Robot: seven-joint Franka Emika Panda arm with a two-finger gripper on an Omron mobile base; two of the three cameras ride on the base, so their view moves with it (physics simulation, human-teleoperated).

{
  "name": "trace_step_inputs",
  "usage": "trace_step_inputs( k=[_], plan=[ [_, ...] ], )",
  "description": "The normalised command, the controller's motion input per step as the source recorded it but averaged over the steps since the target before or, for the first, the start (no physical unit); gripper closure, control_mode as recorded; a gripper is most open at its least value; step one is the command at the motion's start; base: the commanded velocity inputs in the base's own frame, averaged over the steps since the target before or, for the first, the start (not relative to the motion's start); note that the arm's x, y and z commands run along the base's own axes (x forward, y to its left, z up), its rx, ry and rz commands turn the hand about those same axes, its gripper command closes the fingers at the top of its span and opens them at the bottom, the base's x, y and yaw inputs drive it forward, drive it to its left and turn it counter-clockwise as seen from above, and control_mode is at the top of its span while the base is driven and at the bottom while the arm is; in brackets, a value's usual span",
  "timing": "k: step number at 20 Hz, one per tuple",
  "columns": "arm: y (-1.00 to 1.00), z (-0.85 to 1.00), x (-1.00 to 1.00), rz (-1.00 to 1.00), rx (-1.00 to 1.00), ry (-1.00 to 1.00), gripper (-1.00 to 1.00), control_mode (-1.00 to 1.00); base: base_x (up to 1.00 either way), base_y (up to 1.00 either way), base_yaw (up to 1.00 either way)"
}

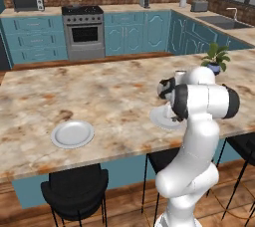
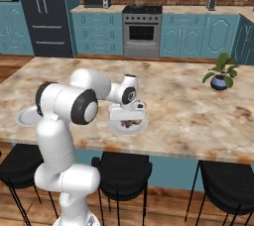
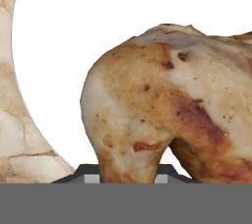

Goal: Take the chicken drumsticks from the pan and place one on each plate on the dining counter.

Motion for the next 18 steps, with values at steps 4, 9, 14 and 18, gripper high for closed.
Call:
trace_step_inputs(
  k=[4, 9, 14, 18],
  plan=[
    [0.0, -0.58, 1.0, 0.09, 0.0, 0.0, 1.0, -1.0, 0.0, 0.0, 0.0],
    [0.04, -0.53, 0.88, 0.09, 0.0, 0.0, -1.0, -1.0, 0.0, 0.0, 0.0],
    [0.15, -0.07, -0.22, 0.0, 0.0, -0.17, -1.0, -1.0, 0.0, 0.0, 0.0],
    [0.51, 0.0, -0.37, -0.25, 0.0, -0.2, -1.0, -1.0, 0.0, 0.0, 0.0]
  ],
)
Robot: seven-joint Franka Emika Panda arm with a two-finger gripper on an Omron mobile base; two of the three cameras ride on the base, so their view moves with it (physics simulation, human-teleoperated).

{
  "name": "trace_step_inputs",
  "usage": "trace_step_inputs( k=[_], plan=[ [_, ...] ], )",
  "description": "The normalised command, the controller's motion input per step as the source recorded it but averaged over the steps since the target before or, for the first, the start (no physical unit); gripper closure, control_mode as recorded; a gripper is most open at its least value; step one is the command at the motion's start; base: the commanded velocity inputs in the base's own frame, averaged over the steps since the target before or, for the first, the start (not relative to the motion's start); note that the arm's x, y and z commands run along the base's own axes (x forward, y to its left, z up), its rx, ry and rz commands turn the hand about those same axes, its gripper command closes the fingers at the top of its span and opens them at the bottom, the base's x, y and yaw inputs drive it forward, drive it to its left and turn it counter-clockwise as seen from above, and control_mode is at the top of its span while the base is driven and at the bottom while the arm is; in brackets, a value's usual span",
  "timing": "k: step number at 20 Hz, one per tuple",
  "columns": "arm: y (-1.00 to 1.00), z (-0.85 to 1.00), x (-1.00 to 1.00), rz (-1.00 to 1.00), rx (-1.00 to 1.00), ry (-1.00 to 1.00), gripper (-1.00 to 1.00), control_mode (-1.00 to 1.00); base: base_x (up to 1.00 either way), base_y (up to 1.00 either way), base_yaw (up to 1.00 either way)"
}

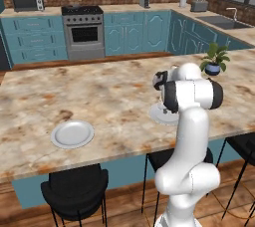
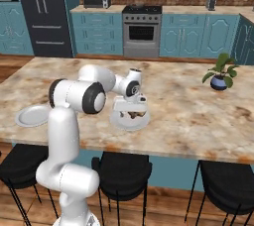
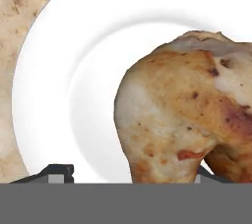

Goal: Take the chicken drumsticks from the pan and place one on each plate on the dining counter.

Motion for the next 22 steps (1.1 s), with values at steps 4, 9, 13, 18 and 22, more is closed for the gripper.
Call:
trace_step_inputs(
  k=[4, 9, 13, 18, 22],
  plan=[
    [0.81, 0.0, -0.11, -0.39, -0.01, -0.18, -1.0, -1.0, 0.0, 0.0, 0.0],
    [0.79, -0.02, -0.07, -0.46, -0.04, -0.08, -1.0, -1.0, 0.0, 0.0, 0.0],
    [0.05, -0.2, 0.0, -0.55, 0.07, 0.07, -1.0, -1.0, 0.0, 0.0, 0.0],
    [-0.6, -0.17, 0.03, -0.41, 0.37, 0.43, -1.0, -1.0, 0.0, 0.0, 0.0],
    [-0.71, -0.03, 0.0, -0.3, 0.41, 0.35, -1.0, -1.0, 0.0, 0.0, 0.0]
  ],
)
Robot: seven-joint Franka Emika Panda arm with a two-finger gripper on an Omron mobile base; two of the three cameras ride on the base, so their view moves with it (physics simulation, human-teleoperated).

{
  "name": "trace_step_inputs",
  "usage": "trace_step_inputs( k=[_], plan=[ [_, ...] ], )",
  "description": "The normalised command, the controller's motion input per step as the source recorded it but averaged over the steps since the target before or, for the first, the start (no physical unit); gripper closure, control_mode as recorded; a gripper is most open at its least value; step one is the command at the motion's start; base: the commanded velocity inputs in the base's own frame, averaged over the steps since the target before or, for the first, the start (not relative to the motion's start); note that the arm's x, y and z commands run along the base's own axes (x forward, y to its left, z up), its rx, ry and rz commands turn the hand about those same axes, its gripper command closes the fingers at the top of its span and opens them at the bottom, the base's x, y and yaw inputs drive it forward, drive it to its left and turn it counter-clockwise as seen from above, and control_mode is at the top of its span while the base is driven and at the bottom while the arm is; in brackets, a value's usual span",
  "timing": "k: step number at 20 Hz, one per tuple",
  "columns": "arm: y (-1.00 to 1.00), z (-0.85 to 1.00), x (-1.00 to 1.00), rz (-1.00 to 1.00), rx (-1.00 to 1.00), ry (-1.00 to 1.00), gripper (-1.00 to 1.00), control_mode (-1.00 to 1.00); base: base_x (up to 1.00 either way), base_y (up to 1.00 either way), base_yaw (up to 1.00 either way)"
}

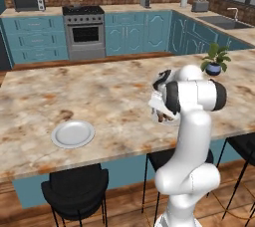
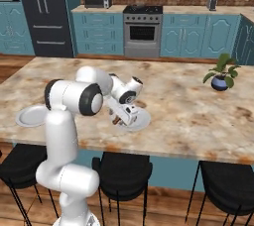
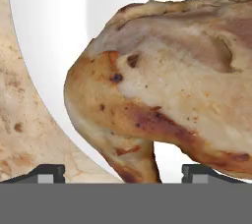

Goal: Take the chicken drumsticks from the pan and place one on each plate on the dining counter.

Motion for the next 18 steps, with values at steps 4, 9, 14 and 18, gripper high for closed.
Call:
trace_step_inputs(
  k=[4, 9, 14, 18],
  plan=[
    [-0.36, 0.09, -0.52, -0.37, 0.47, 0.27, -1.0, -1.0, 0.0, 0.0, 0.0],
    [-0.01, 0.29, -0.95, -0.58, 0.34, 0.16, -1.0, -1.0, 0.0, 0.0, 0.0],
    [0.45, 0.99, -0.91, -0.22, 0.1, -0.23, -1.0, -1.0, 0.0, 0.0, 0.0],
    [0.6, 1.0, -1.0, -0.03, -0.16, -0.13, -1.0, -1.0, 0.0, 0.0, 0.0]
  ],
)
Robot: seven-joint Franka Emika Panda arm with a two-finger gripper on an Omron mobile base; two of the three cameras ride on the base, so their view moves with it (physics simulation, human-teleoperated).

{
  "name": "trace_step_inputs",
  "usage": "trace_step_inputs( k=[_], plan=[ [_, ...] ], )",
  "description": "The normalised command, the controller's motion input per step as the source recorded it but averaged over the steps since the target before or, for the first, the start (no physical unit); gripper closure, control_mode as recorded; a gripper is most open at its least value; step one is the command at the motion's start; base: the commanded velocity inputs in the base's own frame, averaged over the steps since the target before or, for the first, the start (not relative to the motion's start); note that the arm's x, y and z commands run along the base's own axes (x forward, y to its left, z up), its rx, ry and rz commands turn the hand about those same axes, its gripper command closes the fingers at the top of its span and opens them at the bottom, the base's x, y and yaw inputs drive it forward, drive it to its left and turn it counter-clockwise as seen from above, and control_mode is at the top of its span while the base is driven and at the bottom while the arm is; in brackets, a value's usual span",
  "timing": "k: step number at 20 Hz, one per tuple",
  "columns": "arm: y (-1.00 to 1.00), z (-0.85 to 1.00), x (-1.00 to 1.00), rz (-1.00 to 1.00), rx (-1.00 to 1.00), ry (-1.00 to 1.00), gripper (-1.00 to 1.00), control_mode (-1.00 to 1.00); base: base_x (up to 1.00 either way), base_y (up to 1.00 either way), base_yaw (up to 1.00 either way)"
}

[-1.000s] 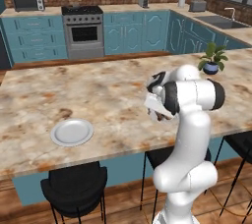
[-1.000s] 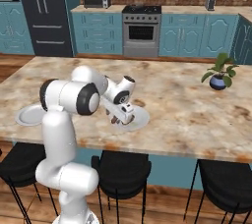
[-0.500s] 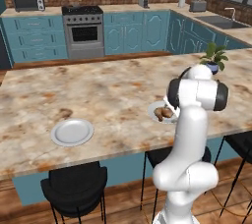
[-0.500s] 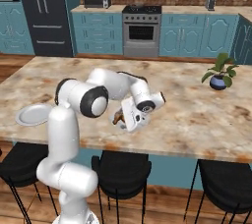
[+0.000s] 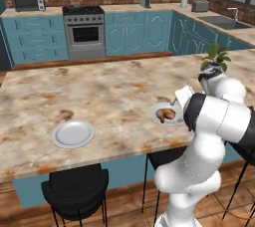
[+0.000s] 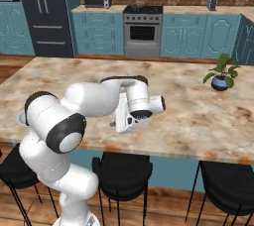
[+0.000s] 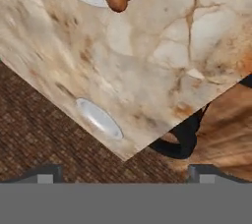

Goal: Take the chicken drumsticks from the pan and place one on each plate on the dining counter.

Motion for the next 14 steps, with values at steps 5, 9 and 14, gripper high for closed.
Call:
trace_step_inputs(
  k=[5, 9, 14],
  plan=[
    [0.96, 0.61, -1.0, 0.02, -0.74, -0.01, -1.0, -1.0, 0.0, 0.0, 0.0],
    [1.0, 0.2, -1.0, 0.09, -0.92, 0.0, -1.0, -1.0, 0.0, 0.0, 0.0],
    [0.86, 0.0, -1.0, 0.1, -0.54, -0.04, -1.0, -1.0, 0.0, 0.0, 0.0]
  ],
)
